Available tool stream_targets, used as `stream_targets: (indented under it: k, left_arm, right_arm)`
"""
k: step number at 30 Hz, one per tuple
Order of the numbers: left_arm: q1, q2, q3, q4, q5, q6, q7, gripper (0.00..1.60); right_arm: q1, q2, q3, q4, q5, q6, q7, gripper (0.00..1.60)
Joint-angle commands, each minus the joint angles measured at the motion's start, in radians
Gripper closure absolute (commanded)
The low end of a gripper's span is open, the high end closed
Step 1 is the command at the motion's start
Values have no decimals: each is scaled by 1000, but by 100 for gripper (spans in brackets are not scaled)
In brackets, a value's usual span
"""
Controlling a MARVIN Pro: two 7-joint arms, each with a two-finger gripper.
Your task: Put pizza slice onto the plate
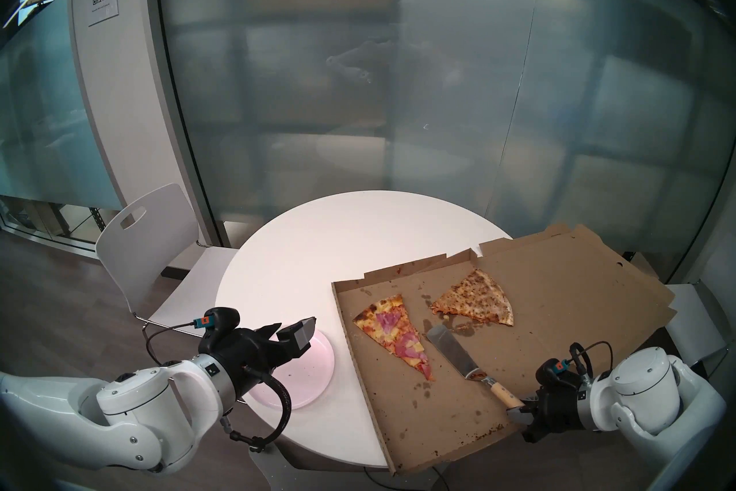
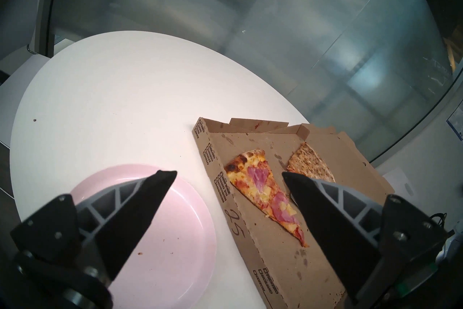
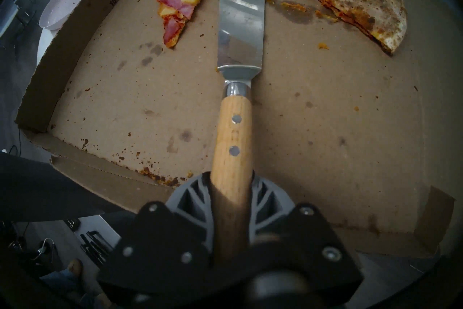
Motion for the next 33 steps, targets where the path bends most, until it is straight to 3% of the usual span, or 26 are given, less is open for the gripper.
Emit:
stream_targets:
  k: [1, 14, 33]
  left_arm:
    - [-5, -10, -8, -14, 29, -27, 17, 0]
    - [-5, 6, -11, -14, 44, -55, 54, 0]
    - [-6, 32, -10, -14, 39, -82, 65, 0]
  right_arm:
    - [44, 62, -22, -5, -2, -9, 18, 160]
    - [127, 140, -75, -5, 2, 30, 22, 160]
    - [194, 217, -82, 20, 20, 118, 57, 160]
